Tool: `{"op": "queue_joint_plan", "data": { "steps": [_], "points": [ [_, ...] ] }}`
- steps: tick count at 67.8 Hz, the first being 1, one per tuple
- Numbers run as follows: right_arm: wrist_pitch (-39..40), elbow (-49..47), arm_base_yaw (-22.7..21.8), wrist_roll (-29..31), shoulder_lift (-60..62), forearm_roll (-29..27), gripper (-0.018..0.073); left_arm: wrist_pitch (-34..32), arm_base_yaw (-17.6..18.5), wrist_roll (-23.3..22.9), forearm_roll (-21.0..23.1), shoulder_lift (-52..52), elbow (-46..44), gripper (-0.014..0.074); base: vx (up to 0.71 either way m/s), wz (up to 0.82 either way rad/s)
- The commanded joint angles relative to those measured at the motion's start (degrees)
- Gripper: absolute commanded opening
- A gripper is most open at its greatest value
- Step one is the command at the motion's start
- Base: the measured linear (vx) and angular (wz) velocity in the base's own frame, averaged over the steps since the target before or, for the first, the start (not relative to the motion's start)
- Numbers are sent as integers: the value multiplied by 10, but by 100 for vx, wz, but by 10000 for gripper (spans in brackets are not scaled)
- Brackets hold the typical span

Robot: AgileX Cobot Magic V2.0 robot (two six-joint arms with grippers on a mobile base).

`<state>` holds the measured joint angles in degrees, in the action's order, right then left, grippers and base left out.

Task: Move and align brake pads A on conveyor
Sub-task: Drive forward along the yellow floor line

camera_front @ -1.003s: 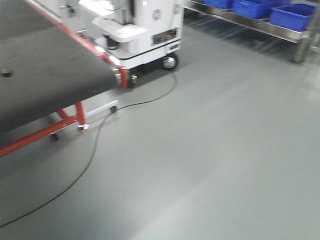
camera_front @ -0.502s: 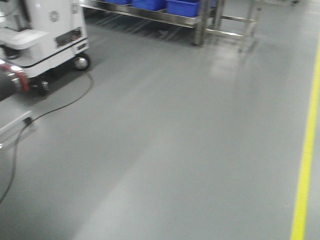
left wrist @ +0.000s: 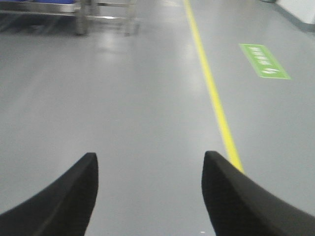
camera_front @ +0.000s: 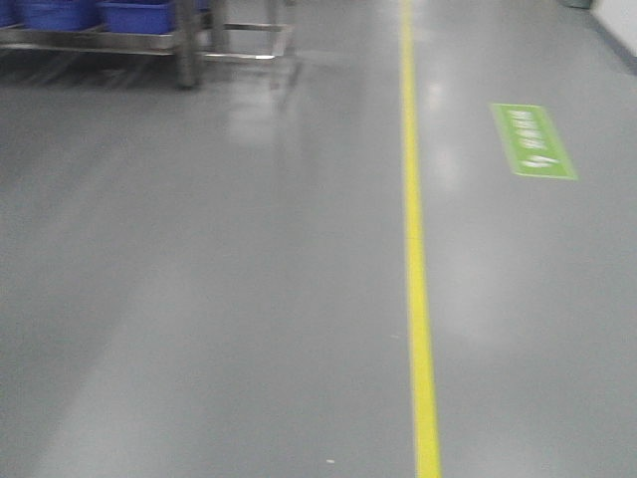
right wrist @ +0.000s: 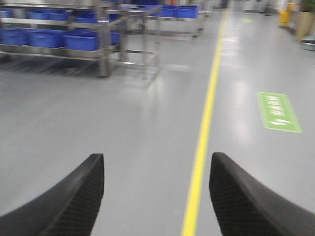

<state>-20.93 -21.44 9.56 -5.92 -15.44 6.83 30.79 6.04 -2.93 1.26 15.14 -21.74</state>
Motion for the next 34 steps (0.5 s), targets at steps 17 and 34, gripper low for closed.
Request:
{"op": "queue_joint_plan", "data": {
  "steps": [17,34],
  "points": [
    [43,-15,-2,-1,-6,6,453,-40,2,0,4,4,-13,449,-1,-93],
    [43,-15,-2,-1,-6,6,453,-40,2,0,4,4,-13,449,9,-57]
  ]
}}
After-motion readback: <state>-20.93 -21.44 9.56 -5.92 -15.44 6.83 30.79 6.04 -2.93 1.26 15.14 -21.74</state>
